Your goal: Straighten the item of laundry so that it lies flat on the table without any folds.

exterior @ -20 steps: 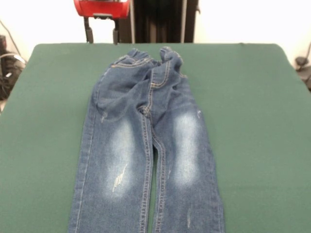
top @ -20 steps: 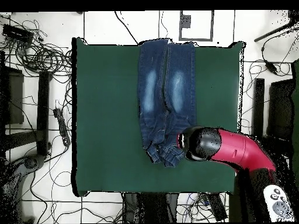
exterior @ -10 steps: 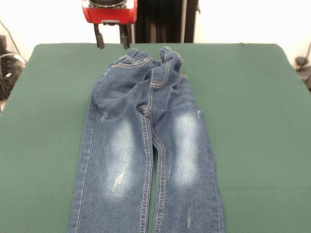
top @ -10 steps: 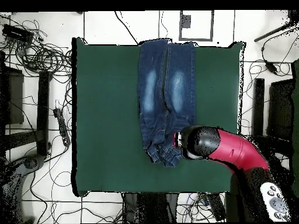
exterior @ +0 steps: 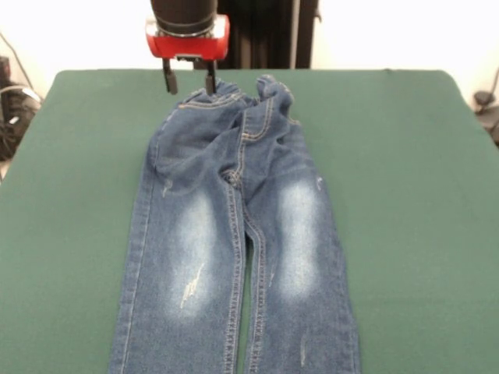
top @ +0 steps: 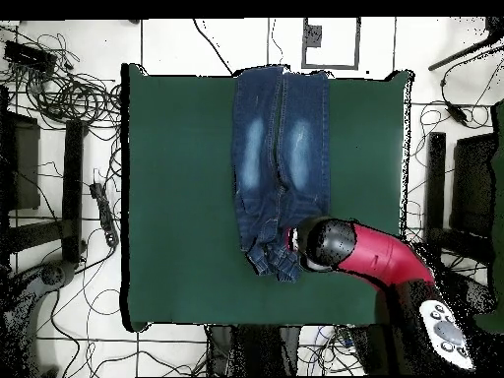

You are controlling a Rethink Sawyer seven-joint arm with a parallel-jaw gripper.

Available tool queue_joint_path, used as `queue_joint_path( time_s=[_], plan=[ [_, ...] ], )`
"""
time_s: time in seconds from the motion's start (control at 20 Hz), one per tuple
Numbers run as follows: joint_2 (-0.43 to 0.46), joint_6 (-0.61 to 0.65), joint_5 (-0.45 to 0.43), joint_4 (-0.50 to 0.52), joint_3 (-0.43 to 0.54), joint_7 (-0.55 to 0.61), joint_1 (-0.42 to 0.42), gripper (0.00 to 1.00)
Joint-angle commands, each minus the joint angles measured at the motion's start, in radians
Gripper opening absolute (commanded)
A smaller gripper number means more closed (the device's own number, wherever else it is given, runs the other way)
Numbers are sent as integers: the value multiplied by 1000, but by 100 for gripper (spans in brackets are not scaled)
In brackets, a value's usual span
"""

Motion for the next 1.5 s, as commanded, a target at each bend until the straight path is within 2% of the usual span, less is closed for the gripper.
queue_joint_path(
  time_s=[0.05, 0.35, 0.7, 1.15, 1.2, 1.5],
  plan=[
    [105, -67, 58, 108, -28, 320, 73, 100],
    [131, 30, 72, 89, -81, 315, 118, 100],
    [156, 88, 74, 57, -120, 281, 150, 100],
    [260, 41, 28, -68, -195, 242, 175, 100],
    [264, 16, 20, -78, -203, 226, 180, 0],
    [253, -20, 33, -63, -185, 209, 166, 0]
  ],
)
